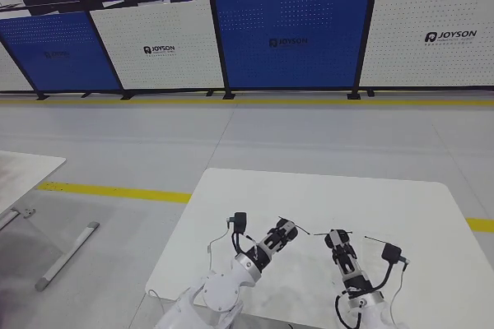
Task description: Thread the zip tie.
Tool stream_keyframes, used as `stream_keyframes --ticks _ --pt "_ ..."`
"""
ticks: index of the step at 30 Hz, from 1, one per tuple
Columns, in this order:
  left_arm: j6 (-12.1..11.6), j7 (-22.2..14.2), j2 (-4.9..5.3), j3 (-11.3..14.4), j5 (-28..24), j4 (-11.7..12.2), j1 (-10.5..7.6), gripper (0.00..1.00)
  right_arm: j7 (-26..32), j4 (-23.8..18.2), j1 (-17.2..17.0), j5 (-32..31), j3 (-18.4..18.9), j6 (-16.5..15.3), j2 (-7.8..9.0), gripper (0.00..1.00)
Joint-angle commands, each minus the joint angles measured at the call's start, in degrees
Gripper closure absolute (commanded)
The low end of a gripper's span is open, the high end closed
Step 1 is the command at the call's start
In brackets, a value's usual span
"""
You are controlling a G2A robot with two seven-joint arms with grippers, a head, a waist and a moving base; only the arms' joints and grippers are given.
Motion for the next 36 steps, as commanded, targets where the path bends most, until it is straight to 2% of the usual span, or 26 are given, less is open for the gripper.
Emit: stream_keyframes --ticks 1,5,36 --pt "0.37 0.97 -0.03 0.13 1.61 0.08 -0.14 1.0 -0.04 0.02 0.04 0.02 0.0 0.12 -0.01 1.0" --pt "1.06 1.24 0.02 0.79 5.04 -0.05 0.11 1.0 -0.04 0.02 0.04 0.02 0.0 0.12 -0.01 1.0" --pt "0.81 1.59 -0.01 0.75 5.0 -0.2 0.28 1.0 2.29 1.15 1.4 -1.06 -0.89 2.36 -0.24 1.0"
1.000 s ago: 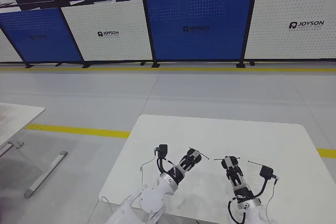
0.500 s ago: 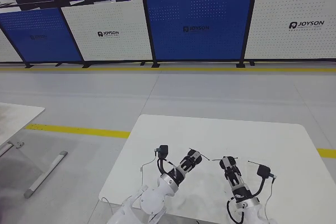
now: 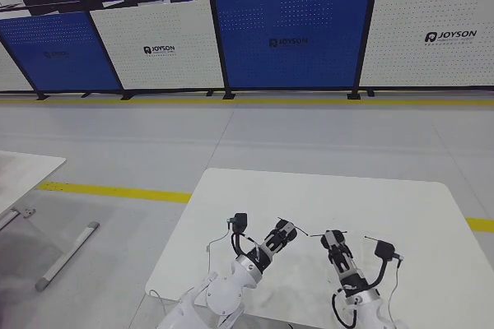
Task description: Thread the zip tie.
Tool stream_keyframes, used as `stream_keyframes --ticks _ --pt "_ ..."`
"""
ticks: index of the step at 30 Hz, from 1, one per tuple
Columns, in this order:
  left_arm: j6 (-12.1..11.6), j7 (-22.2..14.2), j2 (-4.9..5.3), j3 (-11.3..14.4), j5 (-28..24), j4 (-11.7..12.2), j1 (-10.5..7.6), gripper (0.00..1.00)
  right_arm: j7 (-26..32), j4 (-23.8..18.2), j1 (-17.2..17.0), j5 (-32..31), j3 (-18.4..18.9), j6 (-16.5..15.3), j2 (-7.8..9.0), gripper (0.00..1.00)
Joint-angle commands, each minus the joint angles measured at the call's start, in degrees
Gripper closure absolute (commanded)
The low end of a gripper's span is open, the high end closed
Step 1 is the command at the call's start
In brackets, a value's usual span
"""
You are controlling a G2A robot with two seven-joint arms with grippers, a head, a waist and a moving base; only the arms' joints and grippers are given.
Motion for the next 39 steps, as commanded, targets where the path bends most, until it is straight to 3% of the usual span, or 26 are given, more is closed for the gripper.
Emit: stream_keyframes --ticks 1,39 --pt "0.0 0.0 0.0 0.0 0.0 0.0 0.0 1.0 0.21 0.19 0.25 -0.02 -0.15 0.23 -0.04 1.0" --pt "0.0 0.0 0.0 0.0 0.0 0.0 0.0 1.0 0.39 0.45 0.8 0.19 -0.52 0.91 -0.37 1.0"
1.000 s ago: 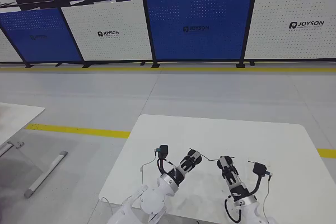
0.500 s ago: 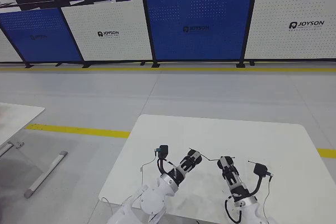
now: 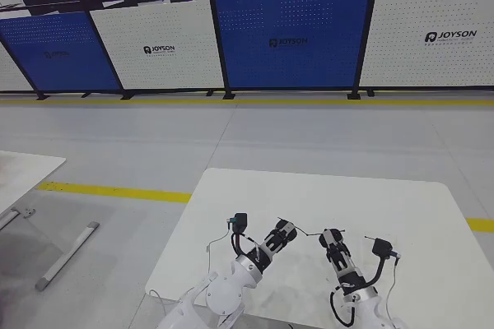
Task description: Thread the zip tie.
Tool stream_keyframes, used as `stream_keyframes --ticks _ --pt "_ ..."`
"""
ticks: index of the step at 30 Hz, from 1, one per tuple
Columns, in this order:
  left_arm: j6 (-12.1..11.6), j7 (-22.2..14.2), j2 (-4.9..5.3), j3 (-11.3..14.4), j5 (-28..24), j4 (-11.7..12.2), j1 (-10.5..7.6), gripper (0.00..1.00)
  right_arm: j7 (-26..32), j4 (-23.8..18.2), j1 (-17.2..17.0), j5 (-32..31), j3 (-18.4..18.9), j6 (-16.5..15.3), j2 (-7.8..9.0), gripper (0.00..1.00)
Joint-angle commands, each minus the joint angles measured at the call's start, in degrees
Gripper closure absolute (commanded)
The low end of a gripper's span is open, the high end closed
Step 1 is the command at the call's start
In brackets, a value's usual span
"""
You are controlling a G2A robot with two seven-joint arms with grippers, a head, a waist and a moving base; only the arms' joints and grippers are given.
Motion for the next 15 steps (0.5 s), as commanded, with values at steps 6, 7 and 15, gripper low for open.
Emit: stream_keyframes --ticks 6,7,15 --pt "0.0 0.0 0.0 0.0 0.0 0.0 0.0 1.0 0.21 0.5 0.47 -0.05 -0.28 0.52 -0.11 1.0" --pt "0.0 0.0 0.0 0.0 0.0 0.0 0.0 1.0 0.2 0.57 0.53 -0.02 -0.31 0.55 -0.13 1.0" --pt "0.0 0.0 0.0 0.0 0.0 0.0 0.0 1.0 0.12 0.55 0.2 0.61 0.1 -0.39 -0.12 1.0"
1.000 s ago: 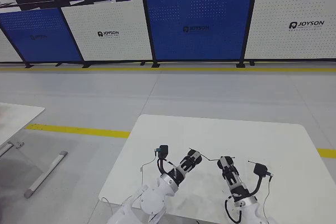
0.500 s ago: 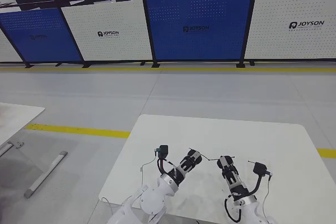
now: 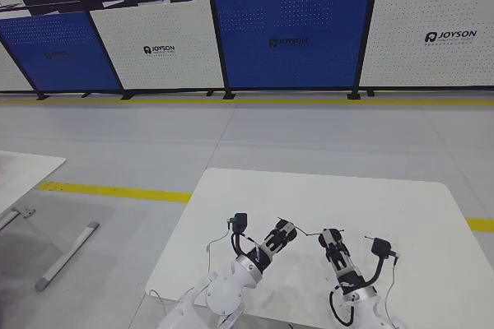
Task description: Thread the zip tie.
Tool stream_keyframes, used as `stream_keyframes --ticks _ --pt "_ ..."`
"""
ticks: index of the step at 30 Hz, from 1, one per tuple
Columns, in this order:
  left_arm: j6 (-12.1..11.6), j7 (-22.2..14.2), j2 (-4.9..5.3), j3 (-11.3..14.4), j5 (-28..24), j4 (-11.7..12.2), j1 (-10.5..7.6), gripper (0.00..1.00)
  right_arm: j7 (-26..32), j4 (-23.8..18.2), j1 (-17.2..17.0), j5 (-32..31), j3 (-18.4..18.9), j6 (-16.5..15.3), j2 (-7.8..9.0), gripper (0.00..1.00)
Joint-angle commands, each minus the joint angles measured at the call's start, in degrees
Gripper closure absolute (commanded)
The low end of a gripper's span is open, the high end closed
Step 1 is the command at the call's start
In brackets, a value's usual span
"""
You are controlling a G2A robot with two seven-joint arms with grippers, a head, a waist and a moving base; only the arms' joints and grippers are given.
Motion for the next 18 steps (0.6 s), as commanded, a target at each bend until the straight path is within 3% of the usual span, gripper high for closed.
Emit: stream_keyframes --ticks 1,18 --pt "0.0 0.0 0.0 0.0 0.0 0.0 0.0 1.0 0.06 0.07 -0.03 0.28 0.19 -0.25 0.01 1.0" --pt "0.0 0.0 0.0 0.0 0.0 0.0 0.0 1.0 0.77 0.81 0.73 -0.05 -0.37 0.29 -0.17 1.0"
